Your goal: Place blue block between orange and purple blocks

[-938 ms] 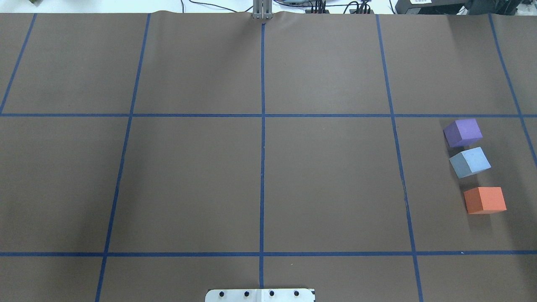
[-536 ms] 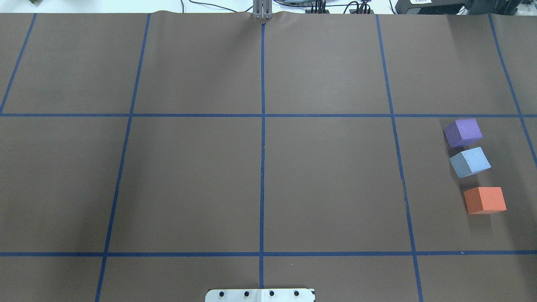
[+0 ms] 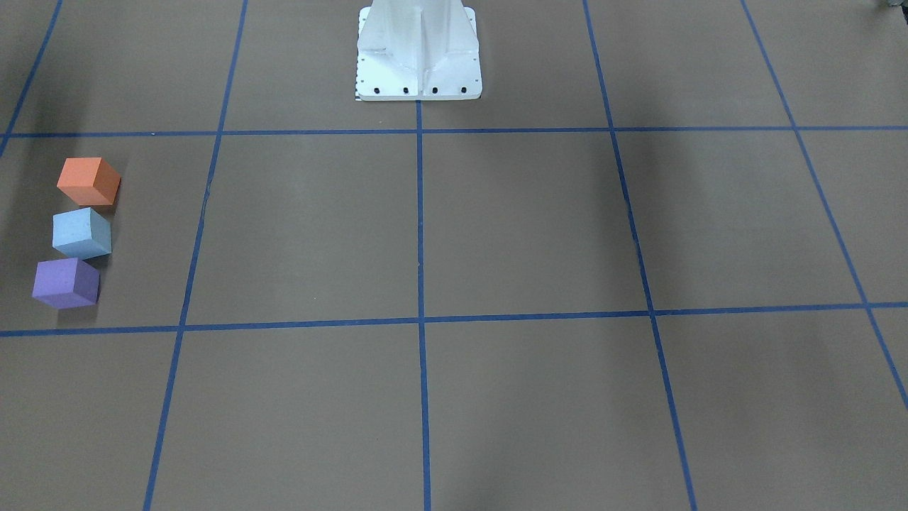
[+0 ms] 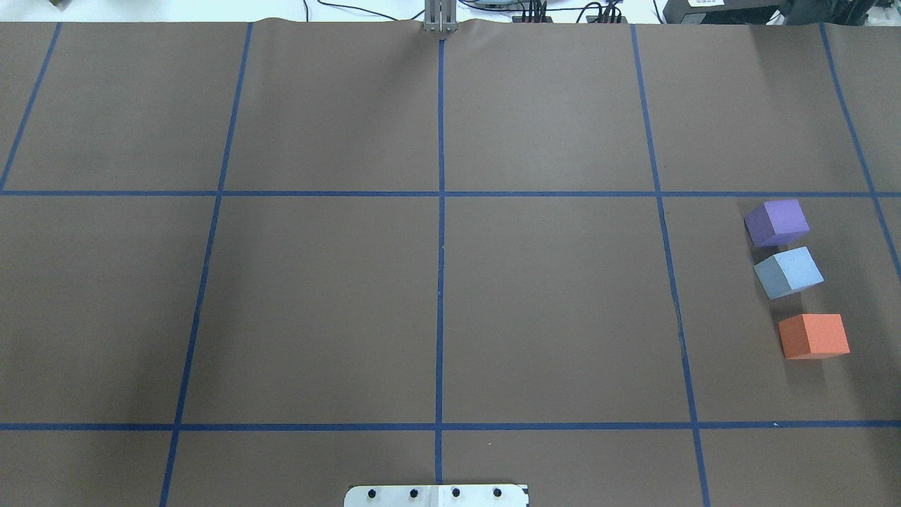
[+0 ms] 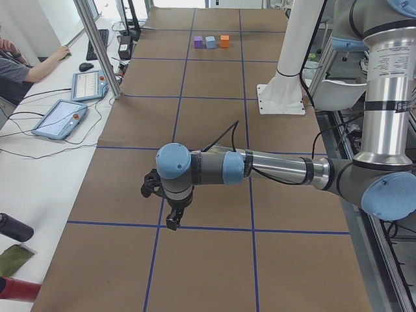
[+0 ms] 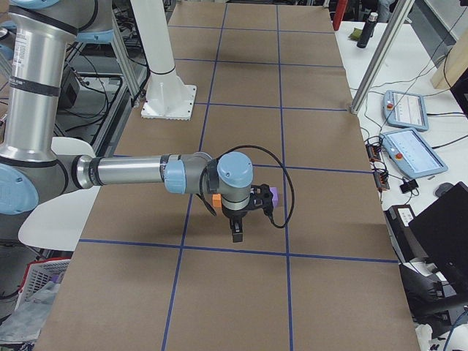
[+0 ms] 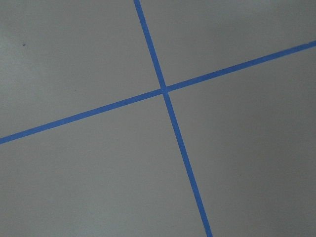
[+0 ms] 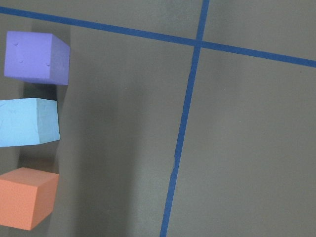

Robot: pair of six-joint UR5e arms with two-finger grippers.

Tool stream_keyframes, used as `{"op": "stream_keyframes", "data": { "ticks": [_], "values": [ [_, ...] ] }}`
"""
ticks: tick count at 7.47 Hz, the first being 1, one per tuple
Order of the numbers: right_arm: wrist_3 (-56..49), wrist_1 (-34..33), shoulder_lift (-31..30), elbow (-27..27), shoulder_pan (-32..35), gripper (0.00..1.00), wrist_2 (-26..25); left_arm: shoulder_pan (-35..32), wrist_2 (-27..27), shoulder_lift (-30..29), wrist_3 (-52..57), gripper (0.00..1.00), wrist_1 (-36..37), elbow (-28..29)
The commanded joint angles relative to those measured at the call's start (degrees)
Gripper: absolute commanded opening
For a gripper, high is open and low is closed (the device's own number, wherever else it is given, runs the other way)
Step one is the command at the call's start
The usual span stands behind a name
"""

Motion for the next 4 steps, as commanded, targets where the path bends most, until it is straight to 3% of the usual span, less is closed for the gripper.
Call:
{"op": "stream_keyframes", "data": {
  "ticks": [1,4],
  "values": [
    [1.7,1.3,-0.1,-0.1,-0.1,1.0,0.0,0.0,0.0,0.0,0.0,1.0,0.1,-0.1],
    [1.6,1.8,-0.2,-0.1,-0.3,1.0,0.0,0.0,0.0,-0.1,0.0,1.0,0.1,-0.2]
  ]
}}
